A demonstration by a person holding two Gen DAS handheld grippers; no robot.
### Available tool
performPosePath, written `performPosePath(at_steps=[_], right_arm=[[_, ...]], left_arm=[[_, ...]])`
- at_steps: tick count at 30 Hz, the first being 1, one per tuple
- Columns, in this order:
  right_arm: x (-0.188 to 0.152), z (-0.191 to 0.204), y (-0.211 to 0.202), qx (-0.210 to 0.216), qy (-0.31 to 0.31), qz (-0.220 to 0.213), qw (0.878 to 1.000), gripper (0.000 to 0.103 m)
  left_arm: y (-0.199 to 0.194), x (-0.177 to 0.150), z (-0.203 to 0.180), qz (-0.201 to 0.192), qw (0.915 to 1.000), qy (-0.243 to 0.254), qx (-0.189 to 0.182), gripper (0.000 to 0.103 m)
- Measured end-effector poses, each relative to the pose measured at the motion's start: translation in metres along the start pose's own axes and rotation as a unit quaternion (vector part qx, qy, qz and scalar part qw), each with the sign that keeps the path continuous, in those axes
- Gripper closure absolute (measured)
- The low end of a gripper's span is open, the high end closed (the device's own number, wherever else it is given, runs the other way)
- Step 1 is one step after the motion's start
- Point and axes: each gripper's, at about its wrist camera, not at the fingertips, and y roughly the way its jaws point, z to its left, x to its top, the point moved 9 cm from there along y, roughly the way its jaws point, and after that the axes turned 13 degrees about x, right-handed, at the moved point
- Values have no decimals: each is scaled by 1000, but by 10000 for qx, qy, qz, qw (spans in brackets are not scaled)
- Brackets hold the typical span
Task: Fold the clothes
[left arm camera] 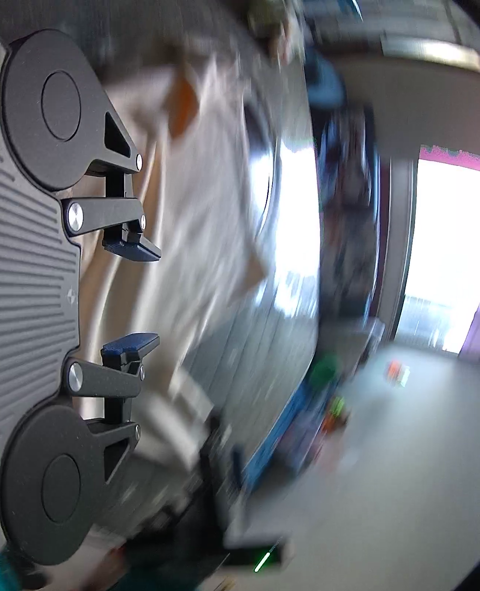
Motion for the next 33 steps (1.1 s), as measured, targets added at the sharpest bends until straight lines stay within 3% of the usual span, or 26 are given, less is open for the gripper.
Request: performPosePath(at_steps=[4, 9, 16, 25, 29, 33], right_arm=[[19, 46, 5, 493, -380, -113, 9980, 4], [32, 103, 22, 1084, -863, -81, 9903, 0], [28, 162, 57, 1543, -1368, 157, 9784, 0], [9, 179, 83, 1593, -1455, 431, 9755, 0], [6, 176, 88, 1633, -1357, 472, 9761, 0], [6, 172, 91, 1678, -1161, 479, 9778, 0]], left_arm=[[10, 13, 67, -18, 9939, -632, 906, 59], [28, 19, 137, 76, 9768, -1256, 1732, 74], [56, 22, 165, 274, 9682, -1599, 1907, 74], [82, 19, 167, 406, 9662, -1578, 2000, 74], [87, 18, 165, 385, 9673, -1540, 1977, 93], [80, 20, 168, 217, 9649, -1587, 2082, 96]])
